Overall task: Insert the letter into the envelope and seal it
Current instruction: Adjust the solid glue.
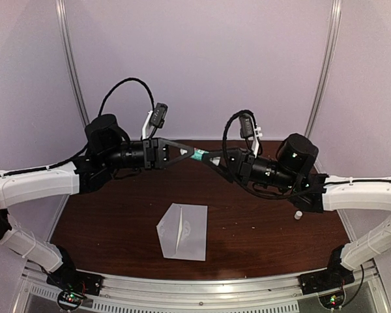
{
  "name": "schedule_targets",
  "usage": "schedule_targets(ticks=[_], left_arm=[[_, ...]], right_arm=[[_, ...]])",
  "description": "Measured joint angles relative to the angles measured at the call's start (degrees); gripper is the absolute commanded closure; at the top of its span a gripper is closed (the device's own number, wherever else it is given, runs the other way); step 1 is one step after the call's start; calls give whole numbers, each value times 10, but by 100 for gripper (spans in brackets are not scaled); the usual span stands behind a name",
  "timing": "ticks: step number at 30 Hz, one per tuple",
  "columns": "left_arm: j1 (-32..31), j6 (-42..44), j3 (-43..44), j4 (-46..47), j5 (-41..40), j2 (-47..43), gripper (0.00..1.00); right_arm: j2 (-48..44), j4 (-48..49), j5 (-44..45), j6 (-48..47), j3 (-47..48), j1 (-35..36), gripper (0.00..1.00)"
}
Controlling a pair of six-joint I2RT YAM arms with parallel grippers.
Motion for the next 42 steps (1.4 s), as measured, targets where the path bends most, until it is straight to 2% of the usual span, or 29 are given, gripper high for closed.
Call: schedule_targets(ticks=[3,9,14,16,19,21,24,27,34,42], left_arm=[[0,0,0,0,0,0,100],[0,0,-3,2,0,0,100],[0,0,-4,6,0,0,99],[0,0,-4,7,-1,0,83],[0,9,-4,-2,-11,-2,51],[-1,31,-4,-31,-31,-10,34],[10,66,-4,-101,-61,-25,23],[30,108,-4,-168,-79,-36,22],[92,193,-14,-317,-122,-15,26],[122,208,-122,-355,-136,-7,31]], right_arm=[[13,8,4,8,8,3,62],[34,13,5,19,19,6,73],[37,15,8,24,20,6,88],[38,16,11,28,20,6,90],[38,14,20,27,20,6,90],[36,5,34,26,19,6,90],[19,-25,63,19,17,2,90],[-6,-69,103,5,16,-6,90],[-17,-167,170,-18,15,-10,92],[-1,-211,184,-16,8,-10,92]])
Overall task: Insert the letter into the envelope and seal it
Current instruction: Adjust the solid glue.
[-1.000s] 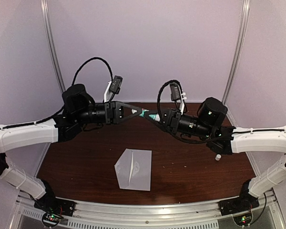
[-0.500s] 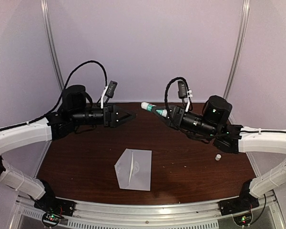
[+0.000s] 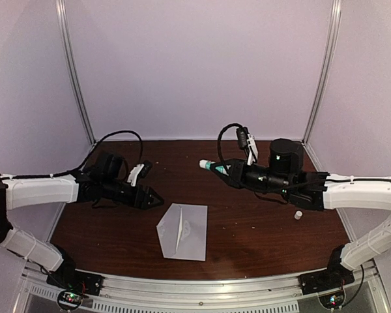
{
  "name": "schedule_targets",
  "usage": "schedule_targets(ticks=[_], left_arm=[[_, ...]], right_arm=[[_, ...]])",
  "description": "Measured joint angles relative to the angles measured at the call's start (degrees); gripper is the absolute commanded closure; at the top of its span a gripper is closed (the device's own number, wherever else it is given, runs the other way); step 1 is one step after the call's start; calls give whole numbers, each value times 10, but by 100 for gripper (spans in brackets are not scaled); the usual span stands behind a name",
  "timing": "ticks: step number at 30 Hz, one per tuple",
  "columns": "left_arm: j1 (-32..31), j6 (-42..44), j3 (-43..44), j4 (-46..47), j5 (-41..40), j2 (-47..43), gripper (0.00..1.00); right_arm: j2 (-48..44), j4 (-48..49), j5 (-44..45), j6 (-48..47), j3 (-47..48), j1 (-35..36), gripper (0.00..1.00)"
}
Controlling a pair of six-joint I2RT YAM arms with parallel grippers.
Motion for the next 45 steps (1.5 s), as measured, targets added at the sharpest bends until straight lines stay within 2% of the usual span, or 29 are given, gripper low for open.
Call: schedule_targets(ticks=[5,17,30,35,42,45], left_arm=[[2,0,-32,8,13,26,31],[10,5,-19,33,45,141,32],[10,13,-10,37,72,184,34],[10,13,-10,37,88,187,40],[10,14,-10,36,100,188,65],[10,16,-10,36,101,192,70]], right_arm=[[7,-4,0,1,0,0,92],[9,-4,0,3,-7,0,93],[9,-4,0,3,-14,0,93],[9,-4,0,4,-14,0,93],[9,-4,-2,6,-14,0,94],[9,-4,-3,6,-14,0,93]])
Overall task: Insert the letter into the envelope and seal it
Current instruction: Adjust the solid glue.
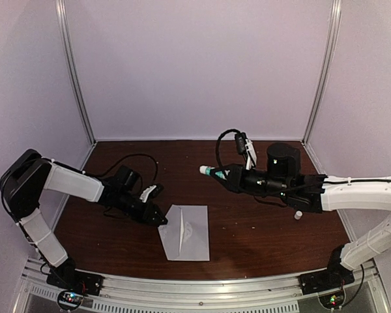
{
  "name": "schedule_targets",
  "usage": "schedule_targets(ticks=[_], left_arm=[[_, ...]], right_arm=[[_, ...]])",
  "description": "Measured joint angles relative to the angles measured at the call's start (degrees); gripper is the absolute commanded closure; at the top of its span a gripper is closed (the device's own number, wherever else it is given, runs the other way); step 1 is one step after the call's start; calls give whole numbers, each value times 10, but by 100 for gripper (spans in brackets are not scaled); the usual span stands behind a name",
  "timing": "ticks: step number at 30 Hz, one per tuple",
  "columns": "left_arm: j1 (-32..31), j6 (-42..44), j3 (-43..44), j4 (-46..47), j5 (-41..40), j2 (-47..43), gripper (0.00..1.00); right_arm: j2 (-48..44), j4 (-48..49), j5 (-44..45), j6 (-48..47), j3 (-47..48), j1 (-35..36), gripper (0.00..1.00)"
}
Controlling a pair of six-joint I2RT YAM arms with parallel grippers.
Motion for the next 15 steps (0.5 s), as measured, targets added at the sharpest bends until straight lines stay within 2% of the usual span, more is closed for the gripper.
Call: schedule_targets(ticks=[15], left_arm=[[0,0,0,-1,7,28,70]], right_arm=[[11,-31,-1,-5,0,12,95]])
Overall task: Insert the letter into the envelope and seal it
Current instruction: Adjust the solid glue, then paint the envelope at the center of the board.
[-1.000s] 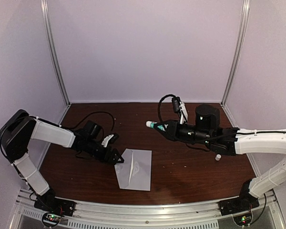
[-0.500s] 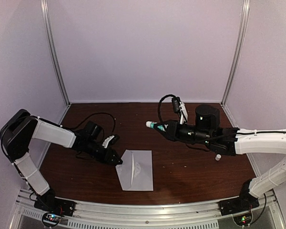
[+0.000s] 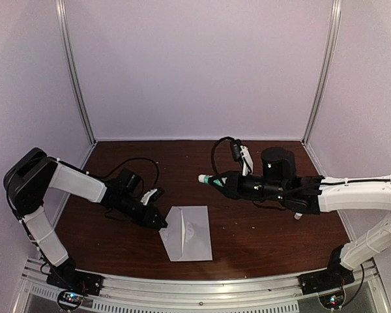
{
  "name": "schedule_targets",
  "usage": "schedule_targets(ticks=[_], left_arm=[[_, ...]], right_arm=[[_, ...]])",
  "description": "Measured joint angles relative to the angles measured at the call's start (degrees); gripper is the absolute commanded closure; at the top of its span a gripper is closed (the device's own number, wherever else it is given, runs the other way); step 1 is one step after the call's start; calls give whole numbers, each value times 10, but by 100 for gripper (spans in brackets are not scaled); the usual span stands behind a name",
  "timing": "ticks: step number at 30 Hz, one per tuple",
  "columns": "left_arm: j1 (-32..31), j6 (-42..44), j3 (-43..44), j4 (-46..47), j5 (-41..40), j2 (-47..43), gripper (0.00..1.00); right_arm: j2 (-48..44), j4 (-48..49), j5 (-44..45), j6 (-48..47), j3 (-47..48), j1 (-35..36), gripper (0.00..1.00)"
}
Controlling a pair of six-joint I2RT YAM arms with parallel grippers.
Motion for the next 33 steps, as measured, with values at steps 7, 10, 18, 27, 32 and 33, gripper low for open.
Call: schedule_targets(ticks=[7,10,18,27,32,33], left_arm=[[-2,-2,2,0,1,0,58],[-2,-2,3,0,1,0,58],[-16,-3,3,2,8,-1,65],[-26,-5,-1,4,24,-1,83],[-26,-8,-1,4,23,-1,97],[-26,-10,-1,3,22,-1,99]], right_arm=[[2,-4,0,-1,0,2,95],[4,-4,0,-2,0,2,95],[6,-5,0,-2,0,3,95],[14,-8,0,-4,0,5,96],[17,-22,-1,-11,0,13,97],[18,-26,-1,-13,0,16,97]])
